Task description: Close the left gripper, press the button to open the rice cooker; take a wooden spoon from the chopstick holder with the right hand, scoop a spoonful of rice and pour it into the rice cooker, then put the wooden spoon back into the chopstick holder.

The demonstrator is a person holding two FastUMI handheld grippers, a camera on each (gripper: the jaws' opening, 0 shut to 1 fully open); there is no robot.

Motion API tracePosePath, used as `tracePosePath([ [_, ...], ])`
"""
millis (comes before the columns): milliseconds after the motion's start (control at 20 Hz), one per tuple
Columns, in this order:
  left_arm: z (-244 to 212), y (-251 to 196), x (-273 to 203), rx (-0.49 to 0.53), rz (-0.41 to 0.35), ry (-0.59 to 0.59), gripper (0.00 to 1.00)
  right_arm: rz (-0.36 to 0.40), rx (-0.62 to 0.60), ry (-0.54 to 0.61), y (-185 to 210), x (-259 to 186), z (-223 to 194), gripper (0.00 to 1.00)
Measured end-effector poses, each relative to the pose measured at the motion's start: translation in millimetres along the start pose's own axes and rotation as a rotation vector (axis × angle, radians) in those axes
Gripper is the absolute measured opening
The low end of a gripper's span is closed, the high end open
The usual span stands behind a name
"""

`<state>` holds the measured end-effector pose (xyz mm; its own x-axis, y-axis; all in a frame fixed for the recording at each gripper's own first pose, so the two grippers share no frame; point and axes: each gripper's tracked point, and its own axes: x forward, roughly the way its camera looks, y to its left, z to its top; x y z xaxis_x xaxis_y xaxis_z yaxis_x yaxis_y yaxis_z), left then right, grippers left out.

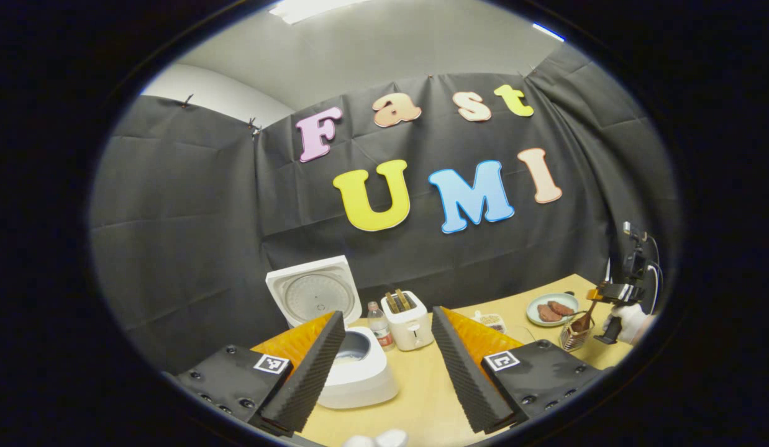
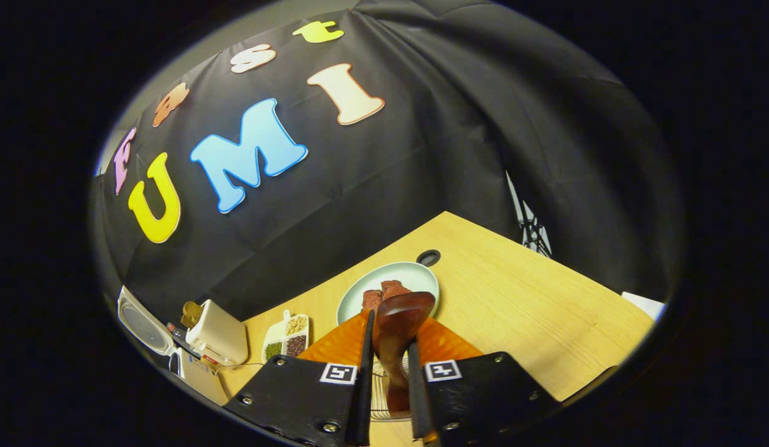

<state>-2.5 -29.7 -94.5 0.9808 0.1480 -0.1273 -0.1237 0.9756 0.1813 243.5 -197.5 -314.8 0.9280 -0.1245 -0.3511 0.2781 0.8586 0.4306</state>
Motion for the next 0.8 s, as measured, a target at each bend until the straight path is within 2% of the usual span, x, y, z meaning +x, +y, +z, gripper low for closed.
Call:
tracePosePath([
  [50, 1, 0, 1, -0.003, -0.001, -0.001, 0.96, -0.006, -0.016, -0.012, -2, -5, 5, 0.29],
  [100, 0, 1, -1, -0.004, -0.003, 0.000, 0.98, -0.002, -0.021, -0.010, -3, -12, 7, 0.30],
  [150, 1, 3, -1, -0.007, -0.003, -0.006, 0.98, -0.010, -0.036, -0.007, -4, -14, 8, 0.66],
  [200, 3, 5, 1, -0.012, -0.003, -0.006, 0.99, -0.027, -0.063, -0.013, -9, -19, 12, 0.67],
  [250, 4, 5, 1, -0.021, -0.007, -0.008, 0.99, -0.038, -0.093, -0.039, -11, -27, 22, 0.99],
  [450, 7, 14, 4, -0.029, -0.009, -0.021, 1.00, -0.019, -0.230, -0.118, 10, -72, 53, 0.98],
  [700, 11, 46, 21, -0.079, 0.019, -0.033, 1.00, 0.088, -0.488, -0.222, 79, -146, 84, 0.98],
  [800, 19, 66, 31, -0.072, 0.038, -0.052, 1.00, 0.150, -0.541, -0.241, 112, -178, 83, 0.98],
])
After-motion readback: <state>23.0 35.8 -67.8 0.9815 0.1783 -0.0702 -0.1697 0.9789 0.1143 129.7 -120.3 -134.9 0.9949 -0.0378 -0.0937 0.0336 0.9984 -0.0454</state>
